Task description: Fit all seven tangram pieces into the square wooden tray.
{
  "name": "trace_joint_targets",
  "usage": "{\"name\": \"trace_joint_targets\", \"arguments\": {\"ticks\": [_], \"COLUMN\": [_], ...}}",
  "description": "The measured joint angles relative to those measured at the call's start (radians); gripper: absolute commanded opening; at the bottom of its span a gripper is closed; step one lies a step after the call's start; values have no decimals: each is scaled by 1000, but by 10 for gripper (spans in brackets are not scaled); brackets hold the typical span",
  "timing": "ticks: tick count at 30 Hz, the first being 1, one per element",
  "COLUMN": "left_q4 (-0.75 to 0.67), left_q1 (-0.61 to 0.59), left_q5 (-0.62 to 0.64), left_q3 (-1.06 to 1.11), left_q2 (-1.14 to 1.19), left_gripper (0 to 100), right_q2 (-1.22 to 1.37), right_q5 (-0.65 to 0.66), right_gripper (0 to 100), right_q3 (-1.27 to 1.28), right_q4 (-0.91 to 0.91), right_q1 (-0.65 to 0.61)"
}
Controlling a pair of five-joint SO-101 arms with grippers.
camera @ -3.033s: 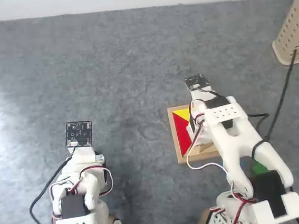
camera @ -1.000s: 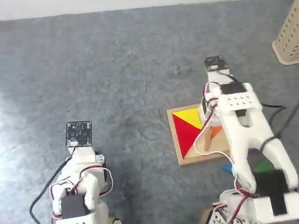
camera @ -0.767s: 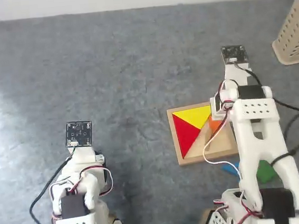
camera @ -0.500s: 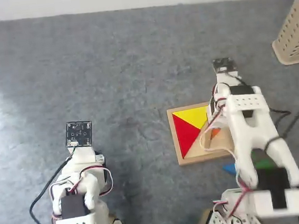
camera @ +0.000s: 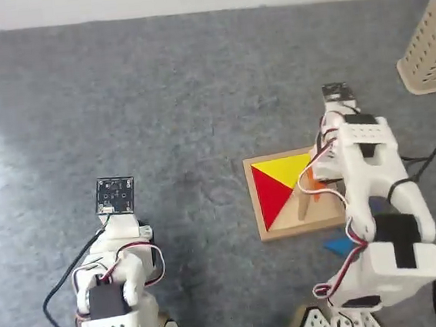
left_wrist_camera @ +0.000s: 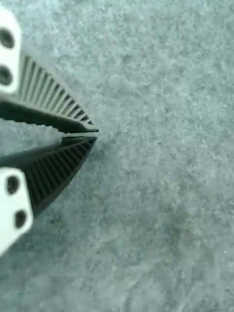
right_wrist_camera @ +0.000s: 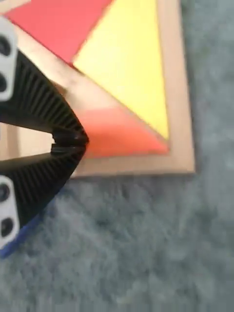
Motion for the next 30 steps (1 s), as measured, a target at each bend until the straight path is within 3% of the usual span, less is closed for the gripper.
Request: {"name": "trace_joint_targets", "arguments": {"ticks": [8, 13, 17, 22, 30], "left_q4": [0, 0, 0, 0, 0], "left_q1": [0, 0, 0, 0, 0], "left_q5": [0, 0, 0, 0, 0], "left_q3": [0, 0, 0, 0, 0], "left_q2": [0, 0, 0, 0, 0], "left_gripper": [12, 12, 12, 12, 12], "right_q2": [66, -49, -249, -391, -334], "right_q5": [3, -3, -5, -3, 9], "right_gripper": [6, 6, 7, 80, 60], "right_q3": [-80, -81, 32, 226, 244], "right_q4": [11, 78, 112, 63, 26], "right_q1": [29, 29, -89, -299, -298]}}
